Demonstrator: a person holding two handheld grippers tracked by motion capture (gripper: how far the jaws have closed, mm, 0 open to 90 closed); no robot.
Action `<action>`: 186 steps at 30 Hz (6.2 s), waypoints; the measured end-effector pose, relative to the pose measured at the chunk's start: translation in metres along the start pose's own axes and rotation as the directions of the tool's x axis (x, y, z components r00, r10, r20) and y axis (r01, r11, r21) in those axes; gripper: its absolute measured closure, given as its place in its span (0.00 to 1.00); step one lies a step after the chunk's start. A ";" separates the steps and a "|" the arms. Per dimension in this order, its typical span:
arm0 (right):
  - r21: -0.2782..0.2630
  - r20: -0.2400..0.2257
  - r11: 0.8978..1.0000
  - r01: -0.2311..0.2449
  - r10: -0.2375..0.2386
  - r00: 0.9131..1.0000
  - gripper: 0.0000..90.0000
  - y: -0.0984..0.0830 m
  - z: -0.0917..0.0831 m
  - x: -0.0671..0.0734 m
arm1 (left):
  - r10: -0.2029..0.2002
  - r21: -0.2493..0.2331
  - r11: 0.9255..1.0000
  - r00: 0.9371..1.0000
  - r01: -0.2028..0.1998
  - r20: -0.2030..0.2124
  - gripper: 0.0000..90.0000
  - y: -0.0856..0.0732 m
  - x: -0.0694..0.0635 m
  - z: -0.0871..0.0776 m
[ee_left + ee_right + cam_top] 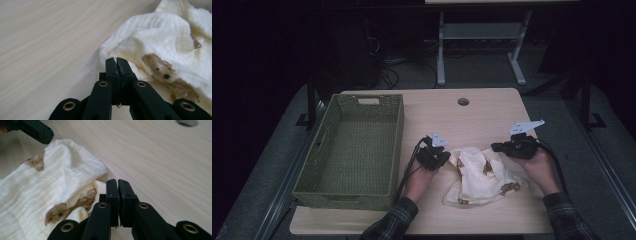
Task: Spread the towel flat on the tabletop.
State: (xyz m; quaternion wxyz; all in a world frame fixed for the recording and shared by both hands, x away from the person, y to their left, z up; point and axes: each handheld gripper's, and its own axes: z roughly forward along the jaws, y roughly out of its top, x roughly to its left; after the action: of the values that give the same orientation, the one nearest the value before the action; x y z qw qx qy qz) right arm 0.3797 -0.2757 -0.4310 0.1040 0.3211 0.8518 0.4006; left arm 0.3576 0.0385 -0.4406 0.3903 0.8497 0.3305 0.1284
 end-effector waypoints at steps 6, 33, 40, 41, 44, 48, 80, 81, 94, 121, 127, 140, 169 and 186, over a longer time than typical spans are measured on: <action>-0.032 0.056 0.999 -0.032 0.034 0.998 0.97 0.004 -0.015 -0.025 | -0.016 -0.024 1.000 0.999 0.015 -0.045 0.99 0.013 0.012 0.001; -0.091 0.172 0.988 -0.127 0.141 0.975 0.84 0.003 -0.021 -0.089 | -0.040 -0.014 0.999 0.980 0.038 -0.196 0.86 0.042 0.043 0.022; -0.077 0.146 0.989 -0.127 0.137 0.980 0.80 -0.012 -0.030 -0.074 | -0.011 0.007 1.000 0.996 0.012 -0.087 0.76 0.035 0.025 0.011; -0.076 0.140 0.989 -0.124 0.134 0.981 0.79 -0.015 -0.032 -0.071 | -0.010 0.008 1.000 0.998 0.011 -0.068 0.76 0.033 0.021 0.009; -0.070 0.128 0.991 -0.117 0.125 0.984 0.79 -0.022 -0.035 -0.062 | 0.007 0.016 1.000 0.999 -0.006 -0.035 0.74 0.027 0.012 0.005; -0.052 0.116 0.994 -0.099 0.105 0.988 0.79 -0.030 -0.036 -0.046 | 0.014 0.018 1.000 1.000 -0.014 0.023 0.73 0.017 0.000 0.000; 0.125 0.103 0.987 -0.102 0.090 0.991 0.81 -0.110 -0.072 0.020 | 0.189 0.133 0.966 0.957 -0.221 0.220 0.83 -0.050 -0.068 -0.028; 0.125 0.106 0.986 -0.110 0.097 0.990 0.84 -0.110 -0.071 0.020 | 0.189 0.139 0.965 0.957 -0.223 0.219 0.87 -0.050 -0.068 -0.028; 0.147 0.061 0.985 -0.091 0.083 0.995 0.94 -0.115 -0.078 0.032 | 0.144 0.204 0.962 0.971 -0.183 0.189 1.00 -0.057 -0.063 -0.038; 0.091 -0.003 0.996 -0.006 0.006 1.000 0.82 -0.093 -0.074 0.036 | 0.101 0.187 0.974 0.986 -0.125 0.131 0.77 -0.054 -0.063 -0.046; 0.041 0.030 0.999 -0.021 0.019 0.999 0.81 -0.062 -0.058 -0.001 | 0.092 0.158 0.981 0.986 -0.114 0.142 0.70 -0.039 -0.049 -0.031; 0.068 0.095 0.994 -0.091 0.084 0.992 0.78 -0.012 0.006 -0.078 | 0.116 0.147 0.980 0.986 -0.132 0.117 0.61 -0.035 -0.040 -0.017; 0.014 -0.118 1.000 0.028 -0.026 0.993 0.87 -0.027 -0.002 -0.027 | 0.143 0.156 0.975 0.984 -0.158 0.108 0.59 -0.040 -0.043 -0.011; 0.015 -0.078 0.998 -0.066 0.067 0.995 0.81 -0.032 0.001 -0.046 | 0.141 0.140 0.978 0.984 -0.155 0.105 0.58 -0.043 -0.043 -0.012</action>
State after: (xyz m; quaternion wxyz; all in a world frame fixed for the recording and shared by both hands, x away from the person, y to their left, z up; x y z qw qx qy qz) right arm 0.4008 -0.3191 -0.4593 0.0552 0.3339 0.8465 0.4109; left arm 0.2996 0.0371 -0.4630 0.3309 0.9036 0.2561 0.0922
